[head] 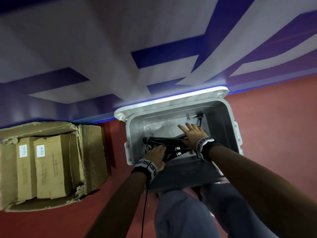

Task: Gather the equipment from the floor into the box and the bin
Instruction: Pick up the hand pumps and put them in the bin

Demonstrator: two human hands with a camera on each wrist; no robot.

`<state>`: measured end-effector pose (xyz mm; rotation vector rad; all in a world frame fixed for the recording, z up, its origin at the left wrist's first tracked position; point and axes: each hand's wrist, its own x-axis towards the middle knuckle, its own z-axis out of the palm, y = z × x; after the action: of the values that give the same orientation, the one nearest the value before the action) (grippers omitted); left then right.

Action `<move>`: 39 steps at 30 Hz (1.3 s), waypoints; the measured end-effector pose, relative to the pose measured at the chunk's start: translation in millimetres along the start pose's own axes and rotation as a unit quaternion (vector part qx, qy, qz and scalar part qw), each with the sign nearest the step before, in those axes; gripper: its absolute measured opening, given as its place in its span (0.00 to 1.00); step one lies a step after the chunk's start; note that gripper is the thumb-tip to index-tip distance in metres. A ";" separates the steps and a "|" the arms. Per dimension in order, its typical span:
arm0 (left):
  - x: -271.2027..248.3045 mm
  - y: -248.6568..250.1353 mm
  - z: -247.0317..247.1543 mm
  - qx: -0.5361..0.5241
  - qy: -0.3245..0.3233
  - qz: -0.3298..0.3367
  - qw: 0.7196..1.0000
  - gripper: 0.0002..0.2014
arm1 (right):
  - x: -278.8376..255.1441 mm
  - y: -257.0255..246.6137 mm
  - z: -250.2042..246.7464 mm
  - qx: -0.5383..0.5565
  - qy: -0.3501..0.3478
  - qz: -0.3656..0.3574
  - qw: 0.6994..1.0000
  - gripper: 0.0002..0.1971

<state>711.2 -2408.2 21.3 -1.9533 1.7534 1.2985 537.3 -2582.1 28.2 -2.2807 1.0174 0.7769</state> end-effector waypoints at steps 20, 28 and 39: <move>-337.0 270.0 -401.2 -0.225 0.503 0.129 0.825 0.17 | -381.8 -86.8 -426.7 0.277 0.335 -0.111 0.894 0.14; -538.4 325.4 -524.2 -0.168 0.577 0.180 0.779 0.16 | -553.6 -146.8 -547.6 0.342 0.468 -0.130 0.805 0.13; -670.6 328.5 -562.2 -0.102 0.665 0.170 0.720 0.19 | -631.3 -199.8 -592.8 0.328 0.564 -0.174 0.737 0.17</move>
<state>744.0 -2404.2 955.4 -3.1465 2.6228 -0.2093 514.7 -2547.9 916.0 -2.0180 0.9821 -1.1434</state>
